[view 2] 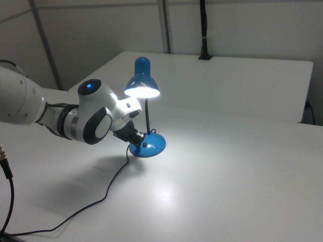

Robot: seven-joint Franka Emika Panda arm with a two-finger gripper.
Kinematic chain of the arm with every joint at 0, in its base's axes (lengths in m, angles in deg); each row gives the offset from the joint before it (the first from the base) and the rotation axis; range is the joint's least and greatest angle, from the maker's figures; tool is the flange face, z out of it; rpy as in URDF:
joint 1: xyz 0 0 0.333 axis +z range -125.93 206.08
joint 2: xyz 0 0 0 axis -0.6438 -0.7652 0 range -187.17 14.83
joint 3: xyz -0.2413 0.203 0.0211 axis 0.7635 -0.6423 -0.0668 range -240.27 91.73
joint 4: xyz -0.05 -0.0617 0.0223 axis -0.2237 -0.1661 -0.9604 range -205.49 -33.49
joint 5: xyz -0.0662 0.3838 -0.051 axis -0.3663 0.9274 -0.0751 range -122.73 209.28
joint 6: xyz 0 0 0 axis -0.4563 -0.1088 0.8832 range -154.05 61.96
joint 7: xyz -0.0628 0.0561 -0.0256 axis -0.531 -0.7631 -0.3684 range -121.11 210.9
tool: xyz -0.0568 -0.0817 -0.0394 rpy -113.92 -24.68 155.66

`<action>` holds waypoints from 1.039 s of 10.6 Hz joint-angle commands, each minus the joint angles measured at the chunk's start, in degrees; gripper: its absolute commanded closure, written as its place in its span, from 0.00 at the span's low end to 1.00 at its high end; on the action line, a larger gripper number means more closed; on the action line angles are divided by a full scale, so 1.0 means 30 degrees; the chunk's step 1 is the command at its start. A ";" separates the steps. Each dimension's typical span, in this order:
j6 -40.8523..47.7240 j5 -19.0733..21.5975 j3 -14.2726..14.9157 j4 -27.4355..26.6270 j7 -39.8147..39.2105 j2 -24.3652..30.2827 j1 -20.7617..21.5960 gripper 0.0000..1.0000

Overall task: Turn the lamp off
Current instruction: 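Press the switch on the lamp base with the gripper fingers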

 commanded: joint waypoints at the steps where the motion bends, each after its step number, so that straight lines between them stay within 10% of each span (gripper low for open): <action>1: -0.0960 0.0176 0.0083 0.0152 0.0503 -0.0334 0.0002 1.00; 11: -0.0990 -0.0058 0.0141 0.0709 0.0474 -0.1473 -0.0174 1.00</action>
